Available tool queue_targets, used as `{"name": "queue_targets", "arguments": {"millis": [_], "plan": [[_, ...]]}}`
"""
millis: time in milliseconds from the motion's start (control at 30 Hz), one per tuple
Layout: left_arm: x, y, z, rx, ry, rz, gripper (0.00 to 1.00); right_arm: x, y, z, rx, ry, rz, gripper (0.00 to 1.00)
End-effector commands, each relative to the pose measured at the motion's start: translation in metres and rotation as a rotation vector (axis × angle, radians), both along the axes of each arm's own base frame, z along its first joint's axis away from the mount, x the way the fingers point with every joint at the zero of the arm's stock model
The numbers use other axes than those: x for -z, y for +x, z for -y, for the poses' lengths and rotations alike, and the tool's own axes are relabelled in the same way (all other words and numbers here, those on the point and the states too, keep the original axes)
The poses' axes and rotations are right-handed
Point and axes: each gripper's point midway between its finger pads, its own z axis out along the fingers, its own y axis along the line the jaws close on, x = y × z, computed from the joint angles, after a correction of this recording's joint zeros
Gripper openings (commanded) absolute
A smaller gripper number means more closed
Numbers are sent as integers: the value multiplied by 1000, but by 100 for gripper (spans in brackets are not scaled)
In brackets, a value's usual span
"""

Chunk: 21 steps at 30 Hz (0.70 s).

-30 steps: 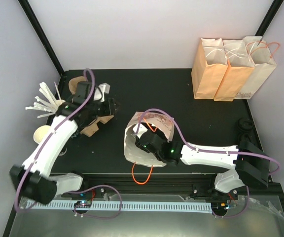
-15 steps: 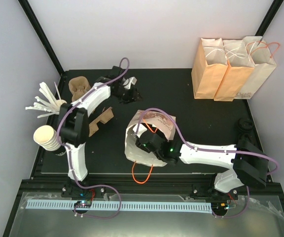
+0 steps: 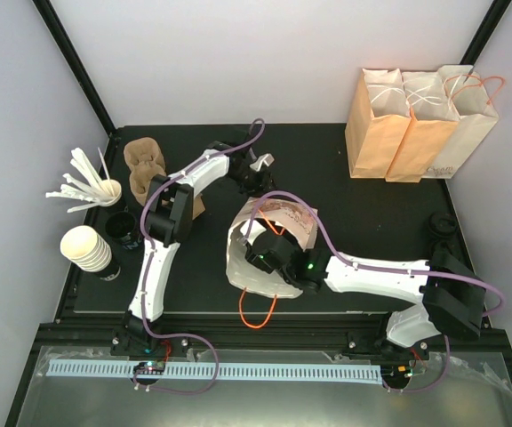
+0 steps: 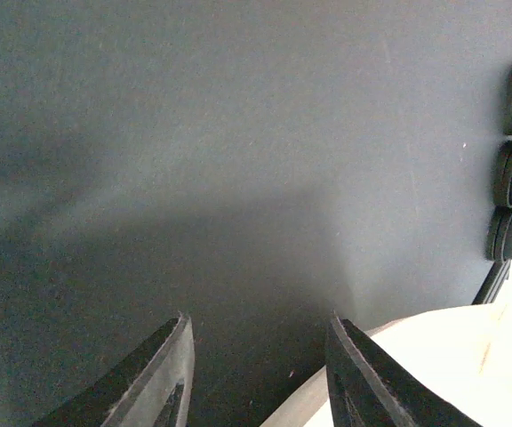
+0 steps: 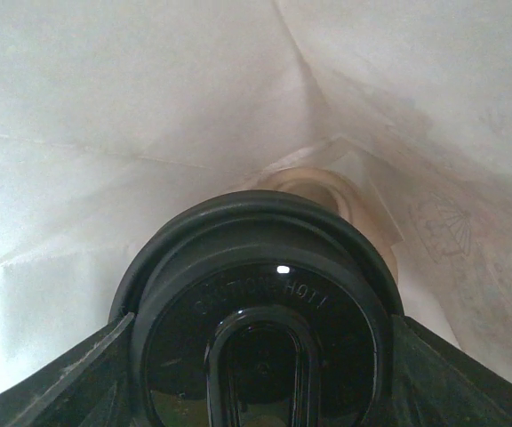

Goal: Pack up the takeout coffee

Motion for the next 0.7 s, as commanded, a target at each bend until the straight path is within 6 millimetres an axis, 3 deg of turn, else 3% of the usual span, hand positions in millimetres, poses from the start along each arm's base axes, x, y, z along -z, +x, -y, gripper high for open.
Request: {"name": "queue_targets", "arguments": {"millis": [0,300,667], "plan": [[1,-15,-1,53,-8,-60,43,-14,7,-4,23,31,10,40],[19,-54,-20,70,40,-150,38,-8,14,-2,50,-44,25,41],[15,-56,-20,68,31,-136,35,-5,8,-5,46,-121,91,41]]}}
